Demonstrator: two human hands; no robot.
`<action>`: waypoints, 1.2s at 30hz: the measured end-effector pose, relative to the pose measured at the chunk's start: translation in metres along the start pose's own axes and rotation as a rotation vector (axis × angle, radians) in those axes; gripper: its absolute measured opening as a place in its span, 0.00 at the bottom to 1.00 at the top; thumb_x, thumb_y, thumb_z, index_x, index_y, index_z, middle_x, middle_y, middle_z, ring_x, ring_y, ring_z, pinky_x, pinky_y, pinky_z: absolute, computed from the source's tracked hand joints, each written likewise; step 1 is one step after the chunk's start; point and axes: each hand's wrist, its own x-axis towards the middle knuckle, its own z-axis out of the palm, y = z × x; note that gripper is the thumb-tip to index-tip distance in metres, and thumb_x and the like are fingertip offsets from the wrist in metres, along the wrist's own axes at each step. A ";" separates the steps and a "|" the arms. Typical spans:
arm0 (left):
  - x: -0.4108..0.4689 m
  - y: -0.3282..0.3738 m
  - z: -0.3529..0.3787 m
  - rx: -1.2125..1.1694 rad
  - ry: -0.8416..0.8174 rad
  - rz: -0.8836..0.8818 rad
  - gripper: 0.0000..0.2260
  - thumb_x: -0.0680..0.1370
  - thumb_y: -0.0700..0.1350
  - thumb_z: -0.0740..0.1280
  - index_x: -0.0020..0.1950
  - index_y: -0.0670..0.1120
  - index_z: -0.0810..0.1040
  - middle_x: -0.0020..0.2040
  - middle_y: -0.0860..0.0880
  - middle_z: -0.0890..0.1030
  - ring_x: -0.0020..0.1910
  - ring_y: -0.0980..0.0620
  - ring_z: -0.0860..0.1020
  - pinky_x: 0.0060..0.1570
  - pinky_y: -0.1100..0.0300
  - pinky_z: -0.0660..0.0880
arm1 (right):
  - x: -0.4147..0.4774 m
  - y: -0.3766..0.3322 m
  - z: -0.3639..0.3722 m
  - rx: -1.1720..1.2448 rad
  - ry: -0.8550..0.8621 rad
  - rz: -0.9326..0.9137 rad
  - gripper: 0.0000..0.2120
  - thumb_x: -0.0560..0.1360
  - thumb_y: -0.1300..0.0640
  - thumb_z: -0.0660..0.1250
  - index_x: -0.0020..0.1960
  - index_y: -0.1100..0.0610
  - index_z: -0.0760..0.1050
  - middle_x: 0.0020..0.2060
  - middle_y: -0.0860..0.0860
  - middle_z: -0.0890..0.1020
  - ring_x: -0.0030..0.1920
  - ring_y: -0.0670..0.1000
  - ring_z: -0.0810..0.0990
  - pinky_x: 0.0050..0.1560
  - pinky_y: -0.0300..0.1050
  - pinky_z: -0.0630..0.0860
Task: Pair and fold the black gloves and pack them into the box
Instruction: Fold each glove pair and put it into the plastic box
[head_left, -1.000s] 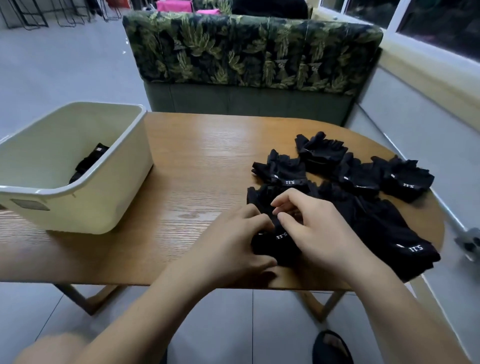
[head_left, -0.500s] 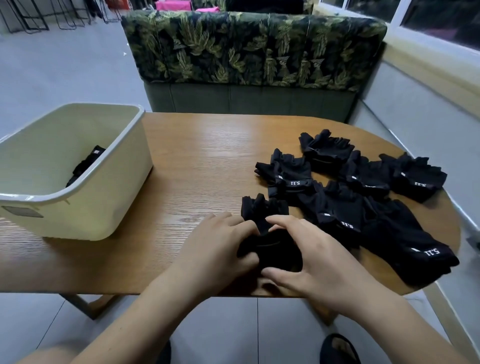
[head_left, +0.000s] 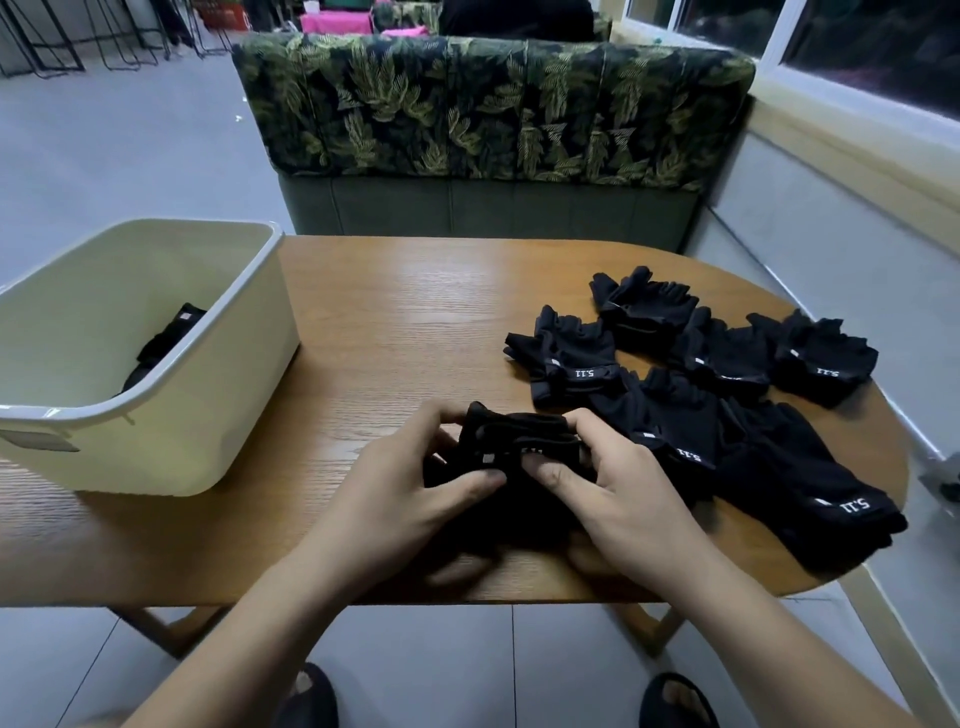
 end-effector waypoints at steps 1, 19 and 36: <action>0.000 -0.001 0.000 -0.002 0.009 -0.025 0.16 0.78 0.55 0.76 0.64 0.60 0.77 0.48 0.55 0.86 0.43 0.56 0.86 0.46 0.54 0.82 | 0.000 0.000 0.001 0.021 0.006 0.021 0.06 0.81 0.48 0.73 0.56 0.46 0.80 0.47 0.40 0.87 0.49 0.42 0.85 0.48 0.39 0.79; 0.007 -0.005 0.000 0.136 0.012 -0.215 0.15 0.71 0.58 0.81 0.54 0.60 0.81 0.48 0.60 0.84 0.46 0.70 0.81 0.41 0.71 0.75 | 0.010 -0.005 0.014 -0.263 0.002 0.180 0.21 0.78 0.39 0.73 0.68 0.38 0.73 0.55 0.41 0.80 0.49 0.41 0.79 0.53 0.42 0.78; 0.004 -0.003 -0.015 -0.162 -0.125 -0.205 0.27 0.72 0.40 0.82 0.62 0.62 0.78 0.51 0.49 0.83 0.51 0.43 0.86 0.52 0.49 0.83 | 0.016 -0.026 -0.002 -0.303 -0.329 0.273 0.21 0.63 0.37 0.76 0.49 0.47 0.78 0.44 0.47 0.86 0.47 0.48 0.84 0.53 0.55 0.83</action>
